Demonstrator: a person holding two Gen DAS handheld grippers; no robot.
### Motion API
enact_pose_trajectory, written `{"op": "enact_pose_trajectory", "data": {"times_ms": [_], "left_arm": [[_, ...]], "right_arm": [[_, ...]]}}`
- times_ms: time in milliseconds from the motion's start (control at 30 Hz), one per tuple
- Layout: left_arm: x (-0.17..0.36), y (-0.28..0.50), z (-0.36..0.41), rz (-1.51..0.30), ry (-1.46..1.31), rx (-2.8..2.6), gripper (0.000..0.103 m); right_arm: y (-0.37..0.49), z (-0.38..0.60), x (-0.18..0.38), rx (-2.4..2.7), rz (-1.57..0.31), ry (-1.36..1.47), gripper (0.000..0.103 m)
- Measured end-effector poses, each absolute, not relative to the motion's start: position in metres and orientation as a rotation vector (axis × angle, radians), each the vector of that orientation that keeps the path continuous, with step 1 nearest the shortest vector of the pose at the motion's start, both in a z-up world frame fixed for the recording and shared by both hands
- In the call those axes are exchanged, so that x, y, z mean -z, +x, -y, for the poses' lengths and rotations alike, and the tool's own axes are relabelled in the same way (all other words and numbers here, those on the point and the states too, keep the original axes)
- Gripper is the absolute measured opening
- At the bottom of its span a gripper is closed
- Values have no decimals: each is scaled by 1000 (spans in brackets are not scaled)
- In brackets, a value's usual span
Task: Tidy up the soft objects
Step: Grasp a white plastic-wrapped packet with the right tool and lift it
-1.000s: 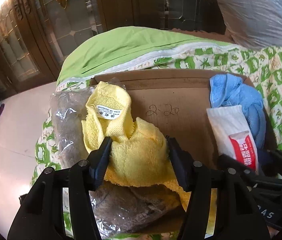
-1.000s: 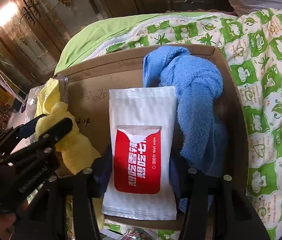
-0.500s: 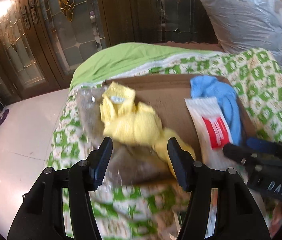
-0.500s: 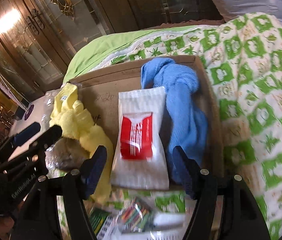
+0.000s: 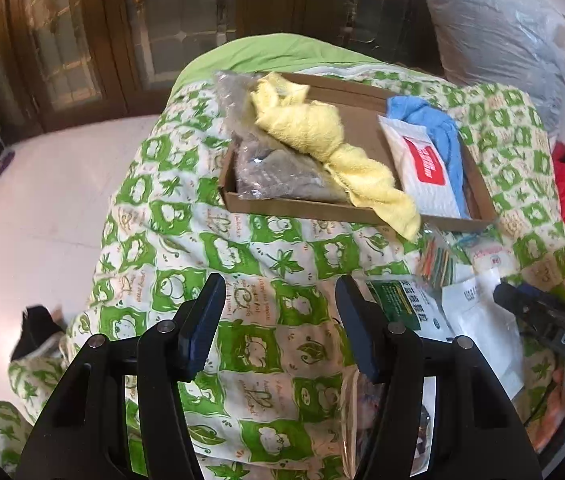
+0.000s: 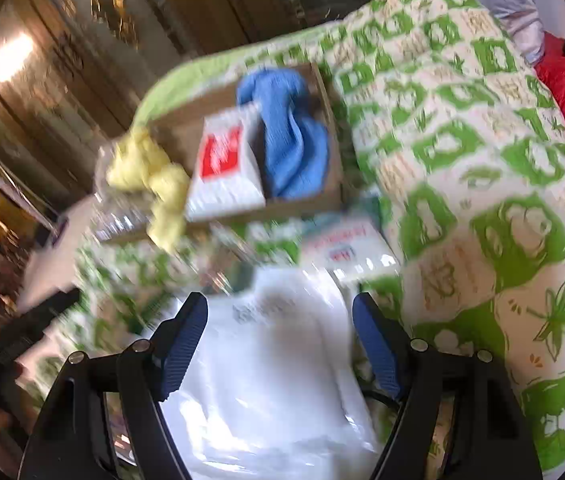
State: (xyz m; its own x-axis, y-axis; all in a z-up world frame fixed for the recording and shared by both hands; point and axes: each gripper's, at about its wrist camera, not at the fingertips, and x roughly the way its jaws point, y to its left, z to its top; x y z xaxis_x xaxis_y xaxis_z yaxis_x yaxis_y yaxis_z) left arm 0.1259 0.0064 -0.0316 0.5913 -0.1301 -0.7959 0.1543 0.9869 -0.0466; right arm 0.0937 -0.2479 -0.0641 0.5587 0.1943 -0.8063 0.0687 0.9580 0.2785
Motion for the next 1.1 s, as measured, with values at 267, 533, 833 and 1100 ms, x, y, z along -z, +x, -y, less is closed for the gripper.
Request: {"op": "enact_pose_trajectory", "data": {"times_ms": [267,533,833,1100], "left_arm": [[43,120,13,-959,82,245,58],[46,120,19,-963,100,260,58],[49,122,20,-977,98,268,58],[50,121,21,-979,106,272,58]], "right_arm": [[91,243,62,-106,-996,263,75],[82,229,76,-181,-1100,229,75],[80,224,79,-178,-1127,211,78],[71,213,83,-213,-1169,183,96]]}}
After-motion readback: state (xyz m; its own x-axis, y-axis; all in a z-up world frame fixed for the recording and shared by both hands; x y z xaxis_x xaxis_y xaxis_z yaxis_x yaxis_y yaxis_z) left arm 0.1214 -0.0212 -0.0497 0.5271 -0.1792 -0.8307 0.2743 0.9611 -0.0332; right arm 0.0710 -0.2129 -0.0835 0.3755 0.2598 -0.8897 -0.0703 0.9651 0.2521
